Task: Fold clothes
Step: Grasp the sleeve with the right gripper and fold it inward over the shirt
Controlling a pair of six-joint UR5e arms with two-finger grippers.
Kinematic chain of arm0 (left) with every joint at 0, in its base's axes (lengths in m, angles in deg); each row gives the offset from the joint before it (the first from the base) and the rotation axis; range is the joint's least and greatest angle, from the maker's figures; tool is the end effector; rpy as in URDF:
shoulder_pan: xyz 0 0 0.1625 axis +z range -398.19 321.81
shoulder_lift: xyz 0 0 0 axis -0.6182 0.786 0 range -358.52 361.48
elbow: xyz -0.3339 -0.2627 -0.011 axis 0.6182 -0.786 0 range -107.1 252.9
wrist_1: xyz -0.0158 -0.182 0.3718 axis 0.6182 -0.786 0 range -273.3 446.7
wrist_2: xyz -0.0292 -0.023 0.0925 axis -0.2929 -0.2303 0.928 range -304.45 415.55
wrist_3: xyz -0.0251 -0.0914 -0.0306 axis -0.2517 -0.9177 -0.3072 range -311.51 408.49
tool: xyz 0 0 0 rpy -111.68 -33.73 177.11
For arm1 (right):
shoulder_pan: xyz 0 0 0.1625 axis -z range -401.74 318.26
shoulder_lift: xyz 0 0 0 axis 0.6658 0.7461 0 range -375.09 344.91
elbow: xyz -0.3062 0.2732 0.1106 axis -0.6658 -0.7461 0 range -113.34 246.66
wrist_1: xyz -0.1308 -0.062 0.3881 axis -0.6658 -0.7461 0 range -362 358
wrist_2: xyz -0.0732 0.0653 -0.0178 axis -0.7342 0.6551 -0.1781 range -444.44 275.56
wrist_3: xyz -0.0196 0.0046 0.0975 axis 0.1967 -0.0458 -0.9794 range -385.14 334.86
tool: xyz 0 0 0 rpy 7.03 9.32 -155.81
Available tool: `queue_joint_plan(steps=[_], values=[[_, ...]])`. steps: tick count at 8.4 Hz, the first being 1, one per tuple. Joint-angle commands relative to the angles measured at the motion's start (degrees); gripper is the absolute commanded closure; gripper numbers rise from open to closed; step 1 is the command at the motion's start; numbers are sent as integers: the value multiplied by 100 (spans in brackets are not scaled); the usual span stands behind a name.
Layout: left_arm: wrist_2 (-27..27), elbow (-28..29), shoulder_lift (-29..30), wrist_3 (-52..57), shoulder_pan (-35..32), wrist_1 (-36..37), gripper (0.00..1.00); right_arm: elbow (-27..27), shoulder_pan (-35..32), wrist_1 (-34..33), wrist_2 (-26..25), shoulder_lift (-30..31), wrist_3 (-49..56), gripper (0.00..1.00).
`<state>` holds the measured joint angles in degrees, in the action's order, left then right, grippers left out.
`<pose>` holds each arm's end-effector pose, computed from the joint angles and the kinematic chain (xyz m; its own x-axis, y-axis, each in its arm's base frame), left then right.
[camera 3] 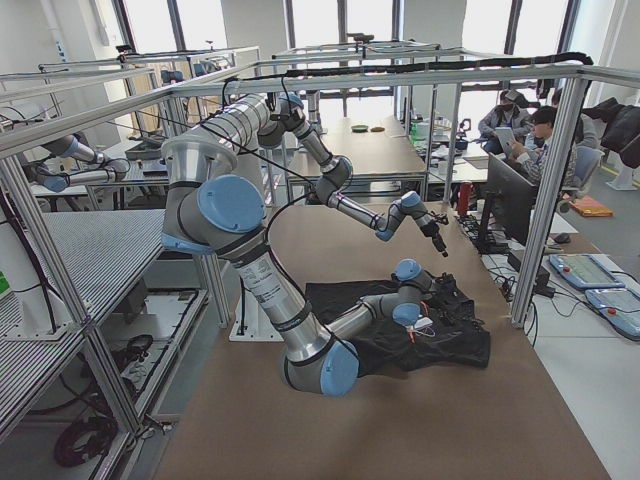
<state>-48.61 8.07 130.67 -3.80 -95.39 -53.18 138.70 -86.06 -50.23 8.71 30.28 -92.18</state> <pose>0.3307 -0.7144 0.3498 0.6143 0.1416 -0.7763 0.4050 0.7878 0.4641 -0.4674 -0.6351 0.2326 0.4999 -0.0563 0.8643 -0.5061 0.7909 0.3442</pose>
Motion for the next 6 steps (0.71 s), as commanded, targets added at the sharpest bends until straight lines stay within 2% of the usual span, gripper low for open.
queue_joint_plan(steps=[1, 3, 5, 6], values=[[-235, -64, -383, -26, 183, -833, 0, 195, -331, -11, 553, 163, -72, 6], [-403, -230, -857, -35, 184, -1040, 0, 459, -463, 7, 694, 506, -2, 6], [-438, -616, -1350, 0, 262, -1040, 0, 460, -499, 15, 713, 534, 24, 6], [-421, -549, -1396, 18, 428, -1023, 0, 460, -499, 33, 713, 551, 24, 6]])
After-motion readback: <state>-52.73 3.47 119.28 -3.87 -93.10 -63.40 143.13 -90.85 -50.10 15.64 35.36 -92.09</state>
